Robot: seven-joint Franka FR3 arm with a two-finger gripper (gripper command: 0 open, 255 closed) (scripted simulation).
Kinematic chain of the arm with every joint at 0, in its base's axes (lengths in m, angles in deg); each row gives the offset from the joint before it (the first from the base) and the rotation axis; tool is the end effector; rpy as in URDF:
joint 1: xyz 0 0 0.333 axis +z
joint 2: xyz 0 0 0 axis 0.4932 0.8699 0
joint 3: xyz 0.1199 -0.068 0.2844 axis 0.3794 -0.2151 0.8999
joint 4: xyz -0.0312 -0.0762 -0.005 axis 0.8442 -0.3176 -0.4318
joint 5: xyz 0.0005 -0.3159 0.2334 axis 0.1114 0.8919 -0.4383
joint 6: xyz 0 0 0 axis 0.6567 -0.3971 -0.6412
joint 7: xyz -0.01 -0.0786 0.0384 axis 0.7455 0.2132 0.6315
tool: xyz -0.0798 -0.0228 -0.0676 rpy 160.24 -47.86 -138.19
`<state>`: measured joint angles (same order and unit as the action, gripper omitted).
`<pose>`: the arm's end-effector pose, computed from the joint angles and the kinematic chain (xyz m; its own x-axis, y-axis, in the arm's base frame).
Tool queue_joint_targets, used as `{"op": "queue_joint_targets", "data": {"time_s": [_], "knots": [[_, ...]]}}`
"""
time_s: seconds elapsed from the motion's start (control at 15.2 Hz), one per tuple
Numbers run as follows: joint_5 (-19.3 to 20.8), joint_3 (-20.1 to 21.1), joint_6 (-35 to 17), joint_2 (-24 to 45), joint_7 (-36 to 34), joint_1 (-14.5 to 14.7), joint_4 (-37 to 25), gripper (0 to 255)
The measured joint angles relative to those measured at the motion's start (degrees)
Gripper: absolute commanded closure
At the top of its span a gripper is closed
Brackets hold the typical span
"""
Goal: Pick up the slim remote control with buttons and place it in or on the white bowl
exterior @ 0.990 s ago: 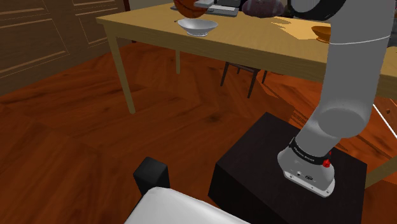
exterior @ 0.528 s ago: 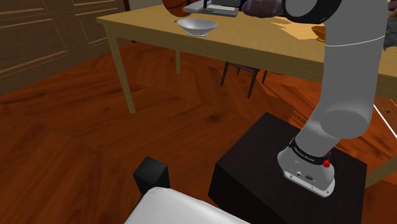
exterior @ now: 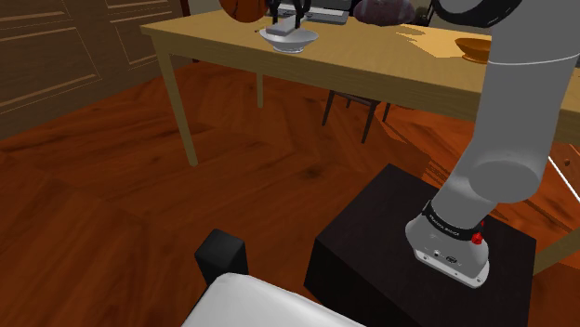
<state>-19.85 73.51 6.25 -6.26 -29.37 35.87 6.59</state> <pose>0.6432 0.0022 0.6256 0.3517 -0.9361 -0.0001 -0.9361 -0.3517 -0.0095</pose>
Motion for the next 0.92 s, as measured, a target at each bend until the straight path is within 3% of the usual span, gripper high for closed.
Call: {"op": "queue_joint_targets", "data": {"time_s": [0.2,0.59,0.66,0.92], "knots": [[0.25,0.01,-2.88,-1.60,-0.05,0.28,4.48,255],[0.27,0.04,-3.48,-1.77,-0.09,0.35,5.17,255],[0.27,0.04,-3.49,-1.77,-0.09,0.35,5.18,0],[0.28,0.03,-3.51,-1.77,-0.09,0.35,5.21,0]]}}
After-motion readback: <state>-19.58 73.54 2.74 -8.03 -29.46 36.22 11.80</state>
